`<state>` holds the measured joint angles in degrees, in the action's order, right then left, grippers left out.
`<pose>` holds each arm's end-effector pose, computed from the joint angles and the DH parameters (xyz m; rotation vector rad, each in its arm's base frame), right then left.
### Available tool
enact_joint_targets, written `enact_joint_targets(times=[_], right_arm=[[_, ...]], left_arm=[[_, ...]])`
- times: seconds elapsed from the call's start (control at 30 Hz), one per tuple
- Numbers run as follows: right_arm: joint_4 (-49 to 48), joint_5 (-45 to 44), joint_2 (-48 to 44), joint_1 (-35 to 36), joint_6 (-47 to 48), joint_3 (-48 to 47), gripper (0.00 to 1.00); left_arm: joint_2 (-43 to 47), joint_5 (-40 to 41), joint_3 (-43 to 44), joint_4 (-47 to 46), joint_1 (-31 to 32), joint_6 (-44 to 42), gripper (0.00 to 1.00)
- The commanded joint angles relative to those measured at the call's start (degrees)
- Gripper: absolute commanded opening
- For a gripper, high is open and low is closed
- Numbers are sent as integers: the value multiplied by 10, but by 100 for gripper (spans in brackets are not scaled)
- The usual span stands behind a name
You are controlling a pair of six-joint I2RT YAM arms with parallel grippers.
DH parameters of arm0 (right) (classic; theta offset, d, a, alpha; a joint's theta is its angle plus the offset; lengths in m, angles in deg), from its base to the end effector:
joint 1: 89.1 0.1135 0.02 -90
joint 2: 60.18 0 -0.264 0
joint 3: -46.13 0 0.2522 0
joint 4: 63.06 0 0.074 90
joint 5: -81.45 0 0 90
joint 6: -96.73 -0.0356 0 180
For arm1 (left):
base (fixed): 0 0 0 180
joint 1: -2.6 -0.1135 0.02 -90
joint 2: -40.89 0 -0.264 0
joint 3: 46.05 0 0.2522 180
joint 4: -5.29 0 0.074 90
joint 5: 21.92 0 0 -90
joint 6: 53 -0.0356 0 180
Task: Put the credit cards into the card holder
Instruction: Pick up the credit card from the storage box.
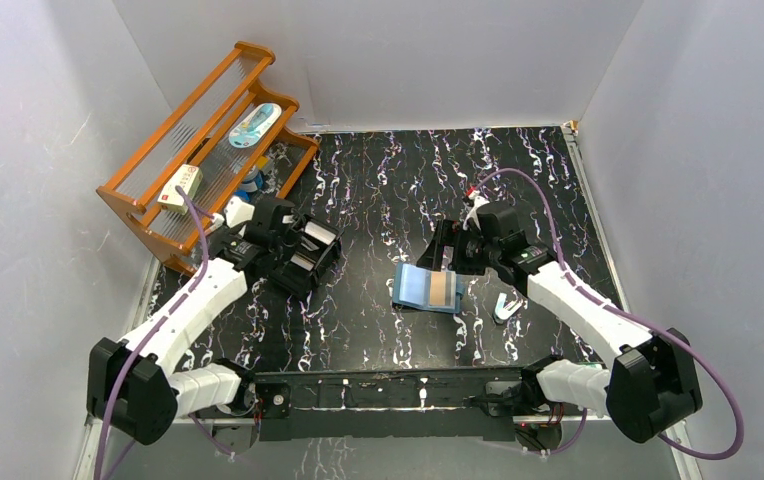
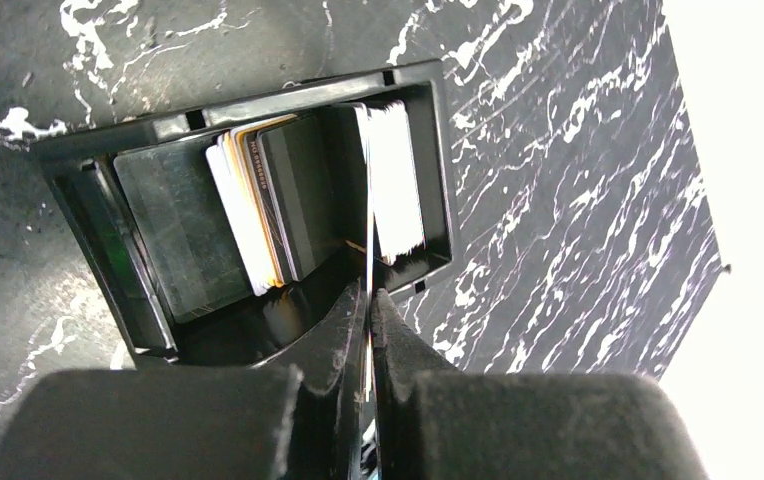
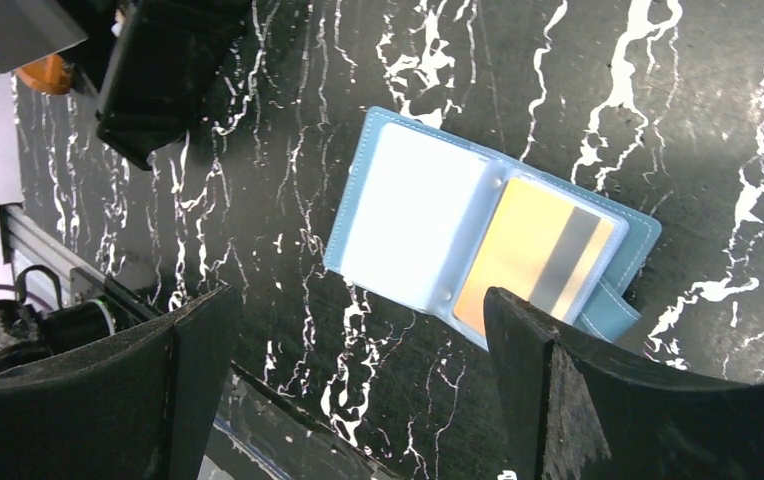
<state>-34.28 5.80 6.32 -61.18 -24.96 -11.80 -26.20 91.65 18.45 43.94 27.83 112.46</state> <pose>0.2171 0.1250 0.2522 -0.0684 2.3338 0.8276 0.2316 -0.0934 0.2750 -1.1499 1.9508 -0.4865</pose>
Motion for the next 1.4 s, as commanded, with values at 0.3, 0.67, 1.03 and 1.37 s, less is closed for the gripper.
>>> enact_joint_targets(times=[0.3,0.67,1.03,1.37], right_arm=[[5,-48,-21,3,-5,41,94],[-8,-76,-19,2,-23,76,80],[-160,105,-56,2,-76,97,73],[-532,190,-100,3,-344,224,47]], left_arm=[[6,-299,46,-74,2,-294,0],[-75,-461,71,-130,71,-335,0],[-116,-544,70,-188,114,-345,0],[-42,-623,-12,-311,114,-280,0]])
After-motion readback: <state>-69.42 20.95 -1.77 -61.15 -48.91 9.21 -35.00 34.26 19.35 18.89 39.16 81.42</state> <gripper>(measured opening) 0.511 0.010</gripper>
